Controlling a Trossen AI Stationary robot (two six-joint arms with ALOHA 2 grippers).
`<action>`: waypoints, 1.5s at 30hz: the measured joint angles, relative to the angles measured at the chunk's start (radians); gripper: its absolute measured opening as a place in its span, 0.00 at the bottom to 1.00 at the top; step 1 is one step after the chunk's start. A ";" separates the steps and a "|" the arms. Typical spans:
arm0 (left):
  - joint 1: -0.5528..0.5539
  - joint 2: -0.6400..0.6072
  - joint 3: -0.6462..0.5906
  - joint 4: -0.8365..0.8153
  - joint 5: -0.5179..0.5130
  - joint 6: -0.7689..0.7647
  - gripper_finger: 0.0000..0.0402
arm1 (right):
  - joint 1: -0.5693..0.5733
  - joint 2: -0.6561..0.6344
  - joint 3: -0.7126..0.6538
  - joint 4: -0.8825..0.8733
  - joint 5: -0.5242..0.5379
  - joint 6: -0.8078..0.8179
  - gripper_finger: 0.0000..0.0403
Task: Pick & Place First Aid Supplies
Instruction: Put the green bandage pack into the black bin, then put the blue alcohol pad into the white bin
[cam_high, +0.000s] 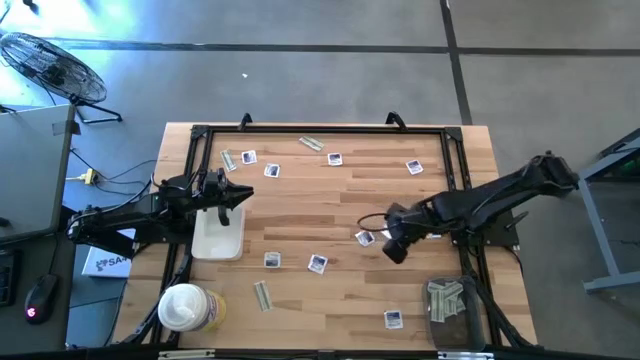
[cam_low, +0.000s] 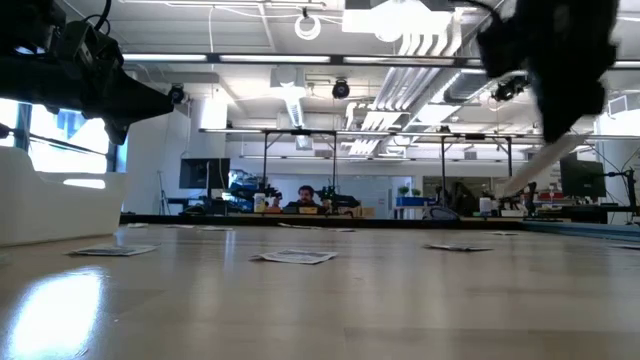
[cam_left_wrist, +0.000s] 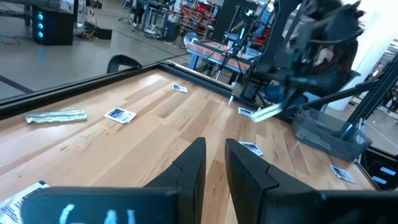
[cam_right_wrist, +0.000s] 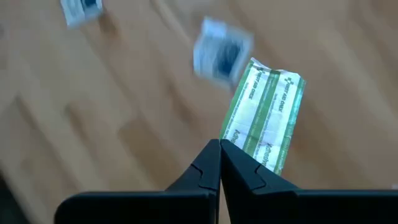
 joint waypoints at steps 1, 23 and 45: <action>0.000 0.000 0.000 0.000 0.000 0.000 0.15 | 0.022 -0.004 0.037 -0.063 -0.033 0.053 0.00; 0.000 0.000 0.000 0.000 0.000 0.000 0.15 | 0.673 0.038 0.064 -0.072 -0.249 1.009 0.00; 0.000 0.000 0.000 0.000 0.000 0.000 0.15 | 0.527 0.115 0.113 0.011 -0.300 0.911 0.26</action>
